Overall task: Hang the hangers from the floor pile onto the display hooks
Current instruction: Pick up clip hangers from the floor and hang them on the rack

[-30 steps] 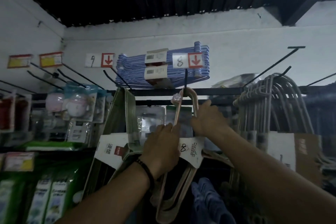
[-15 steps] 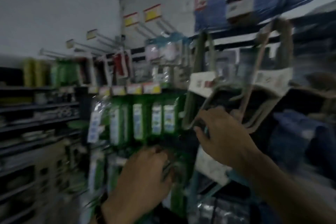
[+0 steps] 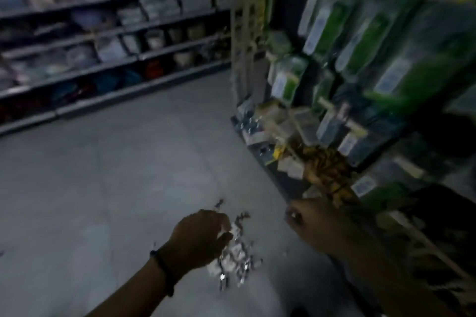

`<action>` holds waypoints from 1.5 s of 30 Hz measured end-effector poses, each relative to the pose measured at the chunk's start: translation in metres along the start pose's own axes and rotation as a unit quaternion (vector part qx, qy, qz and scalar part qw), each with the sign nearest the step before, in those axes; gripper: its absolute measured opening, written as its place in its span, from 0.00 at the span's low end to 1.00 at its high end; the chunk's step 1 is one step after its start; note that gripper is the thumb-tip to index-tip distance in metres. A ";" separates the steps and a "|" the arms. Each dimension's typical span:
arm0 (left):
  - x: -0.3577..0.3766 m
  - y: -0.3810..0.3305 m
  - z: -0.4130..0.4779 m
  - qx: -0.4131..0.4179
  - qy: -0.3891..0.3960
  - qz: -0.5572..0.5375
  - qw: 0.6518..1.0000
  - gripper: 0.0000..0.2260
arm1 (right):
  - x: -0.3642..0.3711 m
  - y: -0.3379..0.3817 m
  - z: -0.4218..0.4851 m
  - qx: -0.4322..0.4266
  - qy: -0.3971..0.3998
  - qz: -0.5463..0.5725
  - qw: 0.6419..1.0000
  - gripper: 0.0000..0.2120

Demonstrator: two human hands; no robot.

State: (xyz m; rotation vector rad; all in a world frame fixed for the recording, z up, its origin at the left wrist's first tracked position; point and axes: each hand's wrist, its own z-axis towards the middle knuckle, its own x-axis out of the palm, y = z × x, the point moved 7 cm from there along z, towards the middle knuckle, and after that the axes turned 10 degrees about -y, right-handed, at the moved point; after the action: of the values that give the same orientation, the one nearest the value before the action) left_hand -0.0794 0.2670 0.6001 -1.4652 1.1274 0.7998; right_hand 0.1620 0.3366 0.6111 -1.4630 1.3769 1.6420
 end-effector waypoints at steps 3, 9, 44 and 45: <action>0.067 0.072 -0.008 -0.092 0.069 -0.038 0.993 0.14 | 0.109 -0.007 0.024 0.042 0.114 0.027 0.992 0.13; 0.205 0.165 -0.014 -0.240 0.120 -0.148 0.952 0.07 | 0.288 -0.027 0.077 0.074 0.268 0.070 0.958 0.12; 0.862 0.370 0.147 -0.637 -0.014 -0.531 0.559 0.23 | 0.945 -0.148 0.168 0.271 0.239 0.141 0.922 0.33; 0.858 0.370 0.147 -0.629 -0.010 -0.528 0.570 0.21 | 0.946 -0.147 0.166 0.283 0.245 0.160 0.913 0.35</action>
State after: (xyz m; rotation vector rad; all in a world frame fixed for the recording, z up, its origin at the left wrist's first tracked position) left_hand -0.1337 0.2254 -0.3435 -2.7597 -0.8022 0.6287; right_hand -0.0220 0.3242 -0.3427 -1.3790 2.2414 0.9110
